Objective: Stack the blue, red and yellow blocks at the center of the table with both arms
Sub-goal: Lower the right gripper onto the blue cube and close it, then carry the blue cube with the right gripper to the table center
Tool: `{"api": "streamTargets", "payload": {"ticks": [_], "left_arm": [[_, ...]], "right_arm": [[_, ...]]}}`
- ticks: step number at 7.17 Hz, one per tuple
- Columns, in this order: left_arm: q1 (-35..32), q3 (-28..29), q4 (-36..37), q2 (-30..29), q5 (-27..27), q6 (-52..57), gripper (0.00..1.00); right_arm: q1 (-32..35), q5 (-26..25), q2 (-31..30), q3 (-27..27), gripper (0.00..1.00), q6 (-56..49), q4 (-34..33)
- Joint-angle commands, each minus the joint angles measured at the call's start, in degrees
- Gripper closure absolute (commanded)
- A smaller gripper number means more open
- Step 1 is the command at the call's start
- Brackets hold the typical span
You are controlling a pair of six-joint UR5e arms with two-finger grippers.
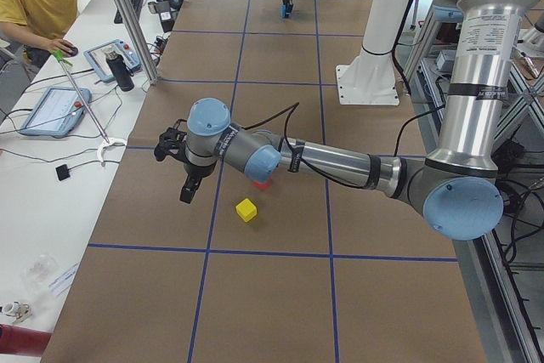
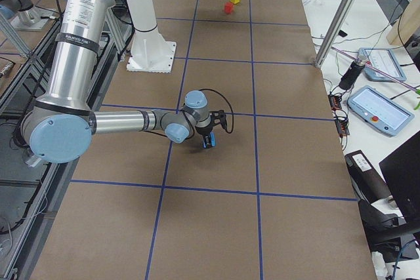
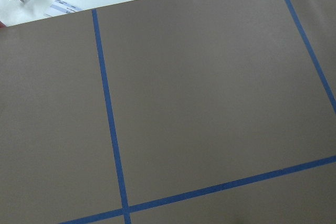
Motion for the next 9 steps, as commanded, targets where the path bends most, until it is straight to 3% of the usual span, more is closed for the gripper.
{"api": "streamTargets", "payload": {"ticks": [1, 3, 6, 7, 9], "left_arm": [[0.0, -0.1, 0.0, 0.0, 0.0, 0.0, 0.00], [0.1, 0.1, -1.7, 0.2, 0.0, 0.0, 0.00], [0.1, 0.3, -1.7, 0.2, 0.0, 0.0, 0.00], [0.1, 0.3, -1.7, 0.2, 0.0, 0.0, 0.00], [0.1, 0.2, -1.7, 0.2, 0.0, 0.0, 0.00]], "right_arm": [[0.0, -0.7, 3.7, 1.1, 1.00, 1.5, -0.1], [-0.1, -1.0, 14.0, 0.1, 1.00, 5.4, -5.6], [-2.8, -1.6, 34.5, -1.4, 1.00, 5.4, -28.2], [-4.6, -3.2, 41.9, -5.2, 1.00, 5.5, -33.8], [-7.3, -4.2, 55.5, -17.0, 1.00, 11.4, -35.9]]}}
